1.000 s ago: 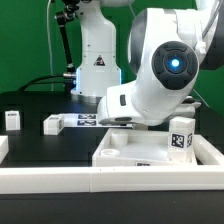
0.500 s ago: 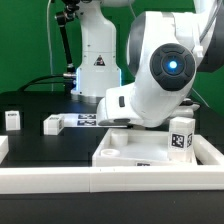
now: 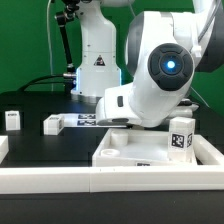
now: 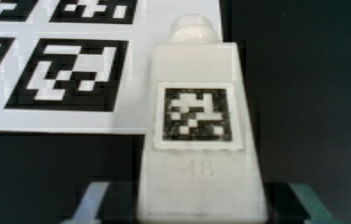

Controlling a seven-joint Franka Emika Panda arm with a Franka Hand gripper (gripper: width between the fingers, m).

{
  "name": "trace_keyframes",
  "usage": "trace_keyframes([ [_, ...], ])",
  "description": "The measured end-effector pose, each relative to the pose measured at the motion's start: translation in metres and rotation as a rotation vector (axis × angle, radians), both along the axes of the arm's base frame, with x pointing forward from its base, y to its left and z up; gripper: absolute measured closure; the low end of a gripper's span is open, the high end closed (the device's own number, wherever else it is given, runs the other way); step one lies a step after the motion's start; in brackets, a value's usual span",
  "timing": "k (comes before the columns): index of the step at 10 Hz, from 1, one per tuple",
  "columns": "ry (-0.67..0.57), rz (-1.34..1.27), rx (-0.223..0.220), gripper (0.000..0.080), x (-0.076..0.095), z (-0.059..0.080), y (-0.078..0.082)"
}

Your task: Assemble square table

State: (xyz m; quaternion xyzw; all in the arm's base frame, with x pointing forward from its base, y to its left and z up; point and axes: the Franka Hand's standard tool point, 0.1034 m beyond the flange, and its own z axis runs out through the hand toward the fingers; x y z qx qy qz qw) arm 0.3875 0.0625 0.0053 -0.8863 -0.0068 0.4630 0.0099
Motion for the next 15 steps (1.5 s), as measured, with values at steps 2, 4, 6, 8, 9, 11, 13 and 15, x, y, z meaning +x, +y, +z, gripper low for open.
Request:
trace_keyframes([
  [2,0.006,-0.020,0.023,0.0509,0.013,0.021,-0.010],
  [4,0.000,-0.057,0.040,0.0509,0.031,0.047,-0.024],
  [6,-0.037,-0.087,0.055,0.0509,0.047,0.070,-0.038],
  [8,-0.067,-0.086,0.052,0.0509,0.047,0.064,-0.037],
  [9,-0.142,-0.086,0.049,0.0509,0.055,0.063,-0.038],
  [11,-0.256,-0.090,0.058,0.0509,0.064,0.075,-0.044],
  [13,-0.375,-0.095,0.057,0.0509,0.084,0.087,-0.048],
  [15,-0.513,-0.100,0.055,0.0508,0.099,0.096,-0.054],
])
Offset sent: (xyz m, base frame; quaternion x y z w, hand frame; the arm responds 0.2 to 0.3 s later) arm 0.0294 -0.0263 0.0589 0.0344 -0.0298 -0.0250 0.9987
